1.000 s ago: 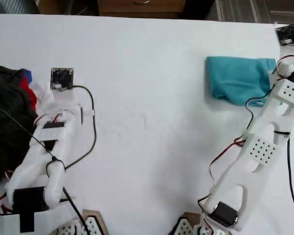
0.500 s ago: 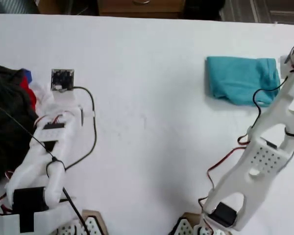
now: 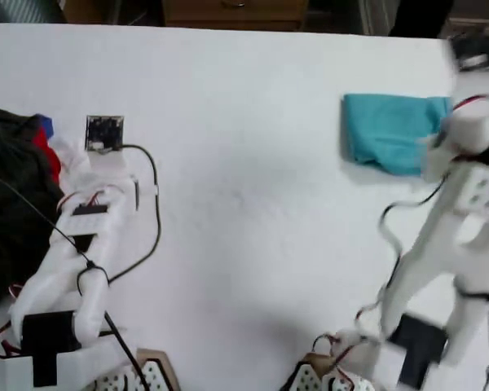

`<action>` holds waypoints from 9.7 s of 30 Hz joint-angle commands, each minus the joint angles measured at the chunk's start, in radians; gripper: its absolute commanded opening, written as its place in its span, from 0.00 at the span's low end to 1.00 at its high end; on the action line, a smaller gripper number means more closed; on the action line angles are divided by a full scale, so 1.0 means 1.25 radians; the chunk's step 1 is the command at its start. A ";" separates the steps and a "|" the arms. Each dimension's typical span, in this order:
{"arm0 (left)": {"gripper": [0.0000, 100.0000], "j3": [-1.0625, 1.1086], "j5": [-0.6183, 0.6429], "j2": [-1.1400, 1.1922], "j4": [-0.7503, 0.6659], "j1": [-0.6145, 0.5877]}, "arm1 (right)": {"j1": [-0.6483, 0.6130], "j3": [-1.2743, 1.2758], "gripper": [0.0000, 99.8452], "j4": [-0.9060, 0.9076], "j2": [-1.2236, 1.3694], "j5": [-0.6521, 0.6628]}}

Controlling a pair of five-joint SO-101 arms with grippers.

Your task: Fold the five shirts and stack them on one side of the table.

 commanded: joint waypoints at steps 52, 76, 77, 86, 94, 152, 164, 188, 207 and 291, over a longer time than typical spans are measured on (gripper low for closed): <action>0.08 -0.141 -0.244 -0.536 0.722 -0.295 | -0.353 1.414 0.16 -1.021 -0.527 -0.214; 0.19 -0.056 -0.336 -0.102 0.481 -0.373 | -0.353 1.415 0.16 -1.021 -0.527 -0.210; 0.19 -0.056 -0.336 -0.093 0.481 -0.365 | -0.353 1.415 0.16 -1.021 -0.527 -0.210; 0.04 -0.057 -0.336 -0.085 0.490 -0.293 | -0.353 1.415 0.16 -1.021 -0.527 -0.209; 0.03 -0.224 -0.268 -0.086 0.695 -0.225 | -0.353 1.415 0.16 -1.021 -0.527 -0.209; 0.03 -0.697 -0.129 -0.086 0.843 -0.117 | -0.352 1.419 0.16 -1.043 -0.527 -0.215; 0.03 -0.347 -0.329 -0.085 0.854 -0.356 | -0.352 1.390 0.16 -1.022 -0.522 -0.214; 0.23 -0.726 -0.313 -0.080 0.887 -0.295 | -0.411 0.962 0.16 -0.769 -0.129 -0.209; 0.23 -0.359 -0.480 -0.079 0.686 -0.302 | -0.416 0.960 0.16 -0.735 -0.131 -0.209; 0.03 -1.127 -0.161 -0.085 0.987 0.055 | -0.319 0.268 0.02 -0.363 -0.034 -0.029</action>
